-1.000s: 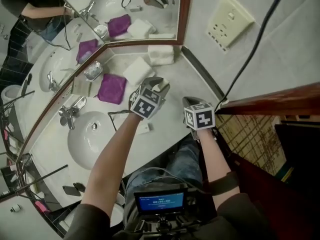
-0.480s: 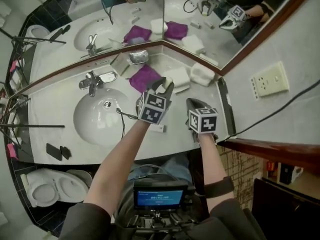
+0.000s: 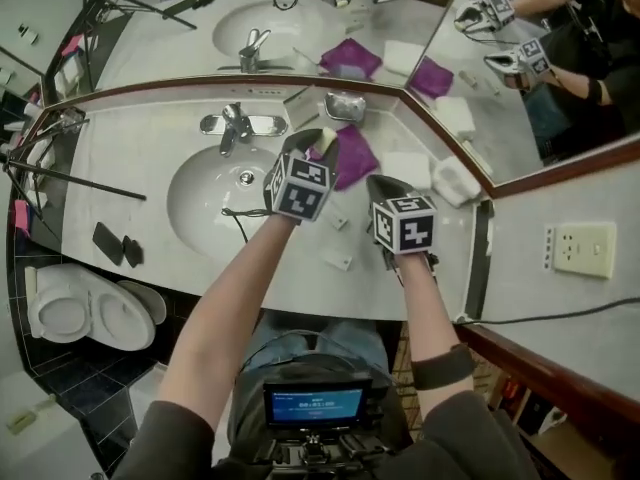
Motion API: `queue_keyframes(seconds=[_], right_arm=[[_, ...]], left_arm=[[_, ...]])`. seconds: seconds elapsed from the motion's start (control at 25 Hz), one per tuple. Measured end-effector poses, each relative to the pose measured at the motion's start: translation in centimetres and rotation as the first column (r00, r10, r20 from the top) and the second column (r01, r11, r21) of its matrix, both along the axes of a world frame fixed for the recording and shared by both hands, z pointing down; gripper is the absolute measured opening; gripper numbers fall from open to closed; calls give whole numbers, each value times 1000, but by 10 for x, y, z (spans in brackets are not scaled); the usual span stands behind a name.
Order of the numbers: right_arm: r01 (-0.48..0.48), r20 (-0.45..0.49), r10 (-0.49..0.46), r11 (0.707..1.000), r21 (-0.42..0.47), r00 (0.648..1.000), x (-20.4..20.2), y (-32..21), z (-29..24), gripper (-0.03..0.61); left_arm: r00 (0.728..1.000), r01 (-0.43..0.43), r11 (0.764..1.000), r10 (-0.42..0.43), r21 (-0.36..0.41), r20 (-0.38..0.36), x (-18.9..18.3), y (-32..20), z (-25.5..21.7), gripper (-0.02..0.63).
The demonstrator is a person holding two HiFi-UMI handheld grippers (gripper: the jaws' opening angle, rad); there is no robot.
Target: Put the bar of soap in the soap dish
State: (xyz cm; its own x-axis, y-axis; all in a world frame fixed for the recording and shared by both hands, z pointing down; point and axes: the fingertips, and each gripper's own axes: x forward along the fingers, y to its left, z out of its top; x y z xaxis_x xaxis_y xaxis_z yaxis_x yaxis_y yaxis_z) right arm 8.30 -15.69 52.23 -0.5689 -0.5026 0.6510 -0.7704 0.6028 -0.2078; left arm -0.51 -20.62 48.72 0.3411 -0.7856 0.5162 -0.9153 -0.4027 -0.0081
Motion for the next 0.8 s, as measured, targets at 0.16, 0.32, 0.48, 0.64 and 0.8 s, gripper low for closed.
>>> queue_keyframes(seconds=[0.16,0.32,0.48,0.64,0.8], right_arm=[[87,-17,-87,996,12,996,-26,-28,7,0],[145,-44,-144,989,19,989,-38,-58,21,0],[177,-51,-176,984,22,983,-46,-81,31,0],[187,-42,-186,982,9,982,-50,-96,46,0],[180,-27,-180,984,-4,983,-51,-104,59,0]], left_arm=[[999,39,999,-39,-15,24,-17,-30,18,127],[998,43,999,-42,-27,37,-18,-60,40,127],[998,33,999,-31,-37,60,-17,-89,57,127],[996,13,998,-8,-58,85,-11,-115,73,127],[992,-23,997,31,-72,120,-4,-135,86,127]])
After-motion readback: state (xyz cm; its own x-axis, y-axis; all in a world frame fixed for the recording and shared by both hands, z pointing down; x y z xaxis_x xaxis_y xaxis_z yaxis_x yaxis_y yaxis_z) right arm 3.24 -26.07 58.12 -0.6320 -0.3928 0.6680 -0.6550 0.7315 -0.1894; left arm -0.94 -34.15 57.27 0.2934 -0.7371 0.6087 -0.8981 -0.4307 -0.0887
